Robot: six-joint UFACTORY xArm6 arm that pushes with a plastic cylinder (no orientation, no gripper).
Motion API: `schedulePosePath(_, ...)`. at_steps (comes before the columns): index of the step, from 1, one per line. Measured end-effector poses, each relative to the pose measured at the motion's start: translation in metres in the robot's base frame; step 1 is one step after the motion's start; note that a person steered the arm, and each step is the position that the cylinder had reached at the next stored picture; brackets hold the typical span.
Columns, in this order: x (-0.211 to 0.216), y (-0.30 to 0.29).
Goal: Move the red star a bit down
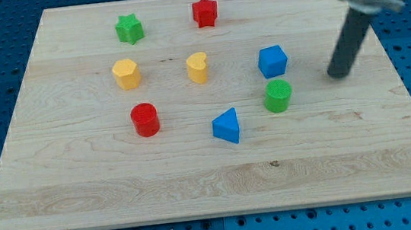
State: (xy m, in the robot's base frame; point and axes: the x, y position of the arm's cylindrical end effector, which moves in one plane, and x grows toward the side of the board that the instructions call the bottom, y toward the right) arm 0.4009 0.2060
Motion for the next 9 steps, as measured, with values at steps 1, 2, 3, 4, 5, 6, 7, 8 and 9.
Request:
schedulePosePath(1, -0.092, -0.006)
schedulePosePath(2, -0.175, -0.051)
schedulePosePath(3, -0.209, -0.109)
schedulePosePath(4, -0.208, -0.143)
schedulePosePath(5, -0.207, -0.217)
schedulePosePath(6, -0.207, -0.242)
schedulePosePath(7, -0.199, -0.24)
schedulePosePath(8, -0.182, -0.22)
schedulePosePath(9, -0.167, -0.204)
